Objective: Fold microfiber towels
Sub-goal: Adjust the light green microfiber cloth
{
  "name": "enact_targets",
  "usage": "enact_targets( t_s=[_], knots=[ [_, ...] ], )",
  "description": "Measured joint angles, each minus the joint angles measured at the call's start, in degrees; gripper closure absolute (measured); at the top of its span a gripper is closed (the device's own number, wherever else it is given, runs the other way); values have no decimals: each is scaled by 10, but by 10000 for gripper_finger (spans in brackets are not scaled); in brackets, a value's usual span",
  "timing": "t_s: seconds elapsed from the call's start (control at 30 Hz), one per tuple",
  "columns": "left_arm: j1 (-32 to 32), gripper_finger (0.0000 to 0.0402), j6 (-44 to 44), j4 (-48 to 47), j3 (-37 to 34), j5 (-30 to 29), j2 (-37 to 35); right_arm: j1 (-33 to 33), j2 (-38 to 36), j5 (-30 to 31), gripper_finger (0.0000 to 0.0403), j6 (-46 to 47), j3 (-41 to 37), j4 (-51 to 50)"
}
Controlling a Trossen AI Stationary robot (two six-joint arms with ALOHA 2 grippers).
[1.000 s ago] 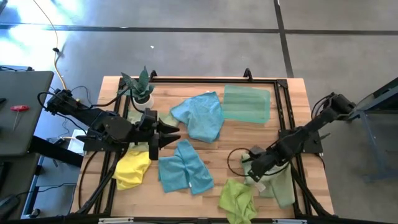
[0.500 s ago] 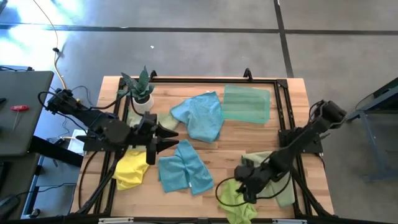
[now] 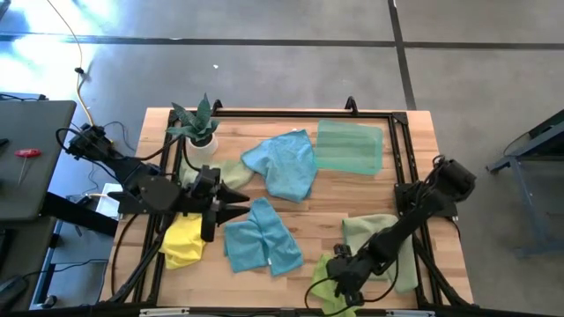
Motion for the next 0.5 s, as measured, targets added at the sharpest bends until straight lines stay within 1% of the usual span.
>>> enact_targets(
  t_s=[0.07,0.17,0.27,0.5],
  knots=[
    [-7,245,0,-4,0,-8,2,0,17,-9,185,1,0,-20],
    [-14,245,0,0,0,-11,7,0,31,-30,185,27,1,-71],
    [-21,245,0,-6,0,-18,13,3,32,-52,185,70,5,-154],
    [-22,245,-2,-5,0,-21,28,23,7,-104,185,154,-2,-365]
  ],
)
